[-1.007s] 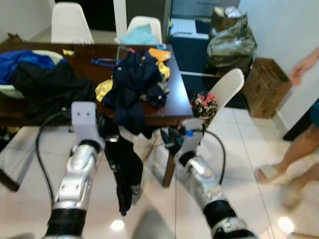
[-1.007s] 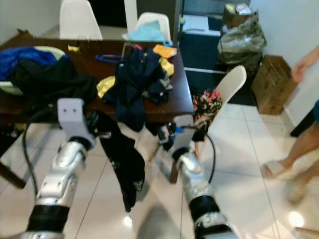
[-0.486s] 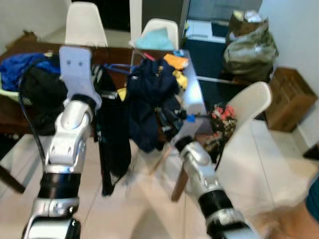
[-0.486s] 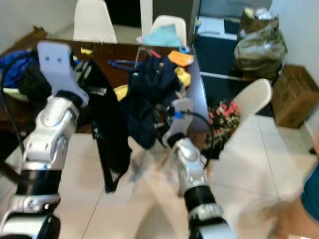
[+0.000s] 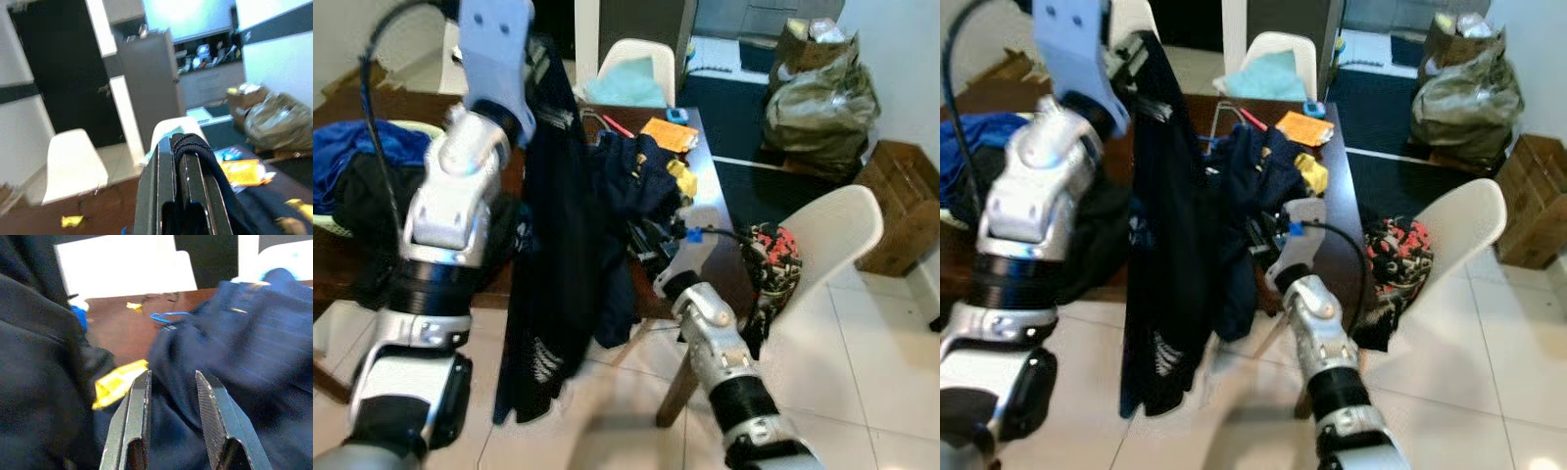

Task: Hang hanger

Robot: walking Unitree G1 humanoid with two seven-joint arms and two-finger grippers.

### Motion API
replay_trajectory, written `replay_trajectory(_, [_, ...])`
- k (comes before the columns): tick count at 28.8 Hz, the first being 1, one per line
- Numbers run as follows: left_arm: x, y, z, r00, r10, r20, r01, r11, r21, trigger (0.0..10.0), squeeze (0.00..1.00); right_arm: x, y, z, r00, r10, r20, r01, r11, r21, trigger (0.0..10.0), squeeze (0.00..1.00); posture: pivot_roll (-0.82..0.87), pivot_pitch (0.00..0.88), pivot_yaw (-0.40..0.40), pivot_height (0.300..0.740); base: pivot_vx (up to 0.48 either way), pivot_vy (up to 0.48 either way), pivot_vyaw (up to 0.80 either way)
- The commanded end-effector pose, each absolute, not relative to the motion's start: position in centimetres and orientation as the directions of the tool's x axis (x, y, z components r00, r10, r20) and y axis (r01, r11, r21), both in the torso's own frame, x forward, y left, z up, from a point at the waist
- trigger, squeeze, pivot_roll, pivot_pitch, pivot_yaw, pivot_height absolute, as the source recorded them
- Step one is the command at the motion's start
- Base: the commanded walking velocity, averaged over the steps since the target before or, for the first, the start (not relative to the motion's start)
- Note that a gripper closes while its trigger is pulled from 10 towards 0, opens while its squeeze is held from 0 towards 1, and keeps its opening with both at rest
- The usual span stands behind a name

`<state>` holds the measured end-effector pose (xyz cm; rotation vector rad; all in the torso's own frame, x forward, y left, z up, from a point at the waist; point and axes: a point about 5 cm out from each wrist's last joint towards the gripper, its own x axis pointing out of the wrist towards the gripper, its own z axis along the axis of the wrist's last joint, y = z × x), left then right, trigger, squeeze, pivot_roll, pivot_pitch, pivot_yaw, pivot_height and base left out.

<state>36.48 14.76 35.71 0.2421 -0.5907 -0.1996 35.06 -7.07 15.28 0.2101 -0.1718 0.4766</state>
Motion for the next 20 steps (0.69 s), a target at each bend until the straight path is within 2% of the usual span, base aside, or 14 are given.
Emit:
replay_trajectory(1, [36.6, 13.8, 36.9, 0.782, -0.304, 0.545, 0.138, 0.936, 0.323, 10.0, 0.00, 35.1, -7.6, 14.9, 0.889, 0.414, 0.197, -0.448, 0.876, 0.180, 10.0, 0.00, 0.06, 0.082, -0.041, 0.740, 0.424, 0.000, 0.00])
replay_trajectory(6, [37.1, 11.6, 40.2, 0.716, -0.390, 0.579, 0.159, 0.899, 0.409, 10.0, 0.00, 35.3, -8.1, 15.0, 0.898, 0.392, 0.200, -0.427, 0.886, 0.180, 10.0, 0.00, 0.05, 0.083, -0.039, 0.740, 0.422, 0.000, 0.00])
replay_trajectory(20, [37.3, 11.2, 42.3, 0.672, -0.456, 0.583, 0.151, 0.855, 0.496, 10.0, 0.00, 35.2, -8.4, 14.8, 0.902, 0.389, 0.187, -0.421, 0.889, 0.179, 10.0, 0.00, 0.06, 0.080, -0.041, 0.740, 0.425, 0.000, 0.00])
